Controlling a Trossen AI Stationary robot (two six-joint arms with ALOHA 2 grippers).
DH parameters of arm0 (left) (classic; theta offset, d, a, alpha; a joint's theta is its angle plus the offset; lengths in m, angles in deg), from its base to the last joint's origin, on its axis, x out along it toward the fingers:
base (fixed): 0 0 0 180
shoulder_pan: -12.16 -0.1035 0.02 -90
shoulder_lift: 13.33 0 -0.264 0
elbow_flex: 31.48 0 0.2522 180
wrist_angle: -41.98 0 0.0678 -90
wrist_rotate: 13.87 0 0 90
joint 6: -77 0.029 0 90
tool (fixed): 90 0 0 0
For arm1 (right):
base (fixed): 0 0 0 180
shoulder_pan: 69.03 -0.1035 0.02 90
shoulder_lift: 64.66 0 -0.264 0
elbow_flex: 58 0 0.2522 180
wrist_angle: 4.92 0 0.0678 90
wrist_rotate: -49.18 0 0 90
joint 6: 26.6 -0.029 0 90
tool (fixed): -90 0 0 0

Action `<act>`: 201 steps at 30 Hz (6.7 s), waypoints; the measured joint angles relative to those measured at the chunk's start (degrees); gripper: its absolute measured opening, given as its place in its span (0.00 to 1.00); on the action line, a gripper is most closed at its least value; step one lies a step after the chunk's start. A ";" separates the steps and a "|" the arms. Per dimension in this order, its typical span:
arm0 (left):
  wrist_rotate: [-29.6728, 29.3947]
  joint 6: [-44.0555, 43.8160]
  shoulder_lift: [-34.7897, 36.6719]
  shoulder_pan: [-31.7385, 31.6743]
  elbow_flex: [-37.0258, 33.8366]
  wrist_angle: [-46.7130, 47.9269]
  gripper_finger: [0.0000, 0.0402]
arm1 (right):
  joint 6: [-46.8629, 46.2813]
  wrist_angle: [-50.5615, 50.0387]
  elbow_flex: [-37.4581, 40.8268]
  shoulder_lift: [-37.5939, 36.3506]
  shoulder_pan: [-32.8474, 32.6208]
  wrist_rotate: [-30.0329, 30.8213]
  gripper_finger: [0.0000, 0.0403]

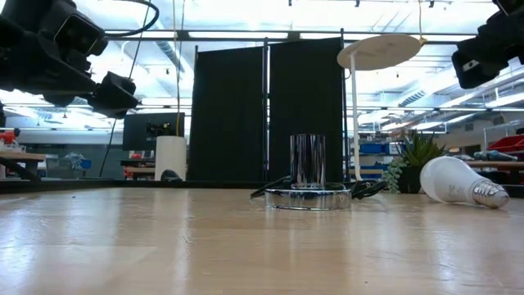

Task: Screw lightbulb
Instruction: Return to Home Position

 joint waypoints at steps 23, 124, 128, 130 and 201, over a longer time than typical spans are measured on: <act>0.95 -7.82 2.24 -0.07 -5.88 -3.59 0.71 | -4.92 -0.44 6.23 -6.77 0.00 4.06 0.30; -1.67 -16.35 24.93 -0.11 -5.93 11.64 0.71 | -7.17 18.07 11.39 -5.67 0.11 0.25 0.30; -1.68 -16.35 24.91 -0.13 -5.93 11.60 0.71 | -7.19 18.07 11.39 -5.67 0.11 0.25 0.30; -1.68 -16.36 24.93 -0.13 -5.93 11.57 0.71 | -7.17 18.07 11.39 -5.67 0.11 0.23 0.30; -1.79 -16.37 24.92 -0.12 -5.93 11.49 0.71 | -7.17 18.05 11.39 -5.67 0.11 0.27 0.30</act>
